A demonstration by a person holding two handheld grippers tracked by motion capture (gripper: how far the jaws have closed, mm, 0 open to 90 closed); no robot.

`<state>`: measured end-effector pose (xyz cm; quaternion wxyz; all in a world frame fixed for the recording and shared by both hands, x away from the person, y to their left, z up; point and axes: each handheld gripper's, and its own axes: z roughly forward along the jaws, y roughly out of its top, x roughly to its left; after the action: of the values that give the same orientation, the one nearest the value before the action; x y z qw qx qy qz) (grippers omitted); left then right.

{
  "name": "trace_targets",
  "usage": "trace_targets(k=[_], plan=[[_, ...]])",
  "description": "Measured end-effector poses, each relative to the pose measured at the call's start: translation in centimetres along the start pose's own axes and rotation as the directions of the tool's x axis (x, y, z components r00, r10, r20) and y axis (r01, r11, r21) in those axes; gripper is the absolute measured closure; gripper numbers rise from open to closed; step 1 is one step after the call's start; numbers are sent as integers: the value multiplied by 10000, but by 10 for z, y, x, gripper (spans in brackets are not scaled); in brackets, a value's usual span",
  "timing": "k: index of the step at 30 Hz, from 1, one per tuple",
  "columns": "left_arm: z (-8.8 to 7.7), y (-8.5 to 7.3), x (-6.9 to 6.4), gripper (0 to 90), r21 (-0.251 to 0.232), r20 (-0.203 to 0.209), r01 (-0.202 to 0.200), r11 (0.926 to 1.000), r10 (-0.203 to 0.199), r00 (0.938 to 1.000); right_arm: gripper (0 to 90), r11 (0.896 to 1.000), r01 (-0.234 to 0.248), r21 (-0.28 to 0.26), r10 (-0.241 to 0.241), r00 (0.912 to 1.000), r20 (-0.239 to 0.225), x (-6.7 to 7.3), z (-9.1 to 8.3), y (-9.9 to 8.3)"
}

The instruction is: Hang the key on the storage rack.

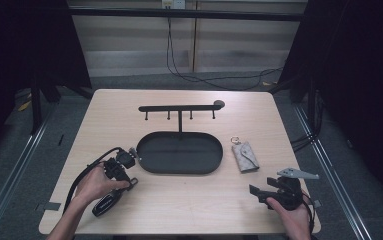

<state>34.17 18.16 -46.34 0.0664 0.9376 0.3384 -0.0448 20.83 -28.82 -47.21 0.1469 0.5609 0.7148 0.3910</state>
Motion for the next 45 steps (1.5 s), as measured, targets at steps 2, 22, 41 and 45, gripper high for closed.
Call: trace_targets(k=[2,22,41,45], plan=[[0,0,1,707,-17,-34,194,9998,-194,9998,197,10000,0,-2,0,10000,6,0,0,0],[-28,-8,9,707,-847,247,601,9946,-582,9980,197,10000,-34,-40,34,10000,14,-1,0,0],[-69,-12,11,707,-1743,29,753,9818,-759,9971,197,10000,-77,-11,77,10000,8,-1,0,0],[-78,-12,9,707,-1799,-8,641,9816,-653,9979,197,9999,-109,-23,109,9999,7,-1,0,0]])
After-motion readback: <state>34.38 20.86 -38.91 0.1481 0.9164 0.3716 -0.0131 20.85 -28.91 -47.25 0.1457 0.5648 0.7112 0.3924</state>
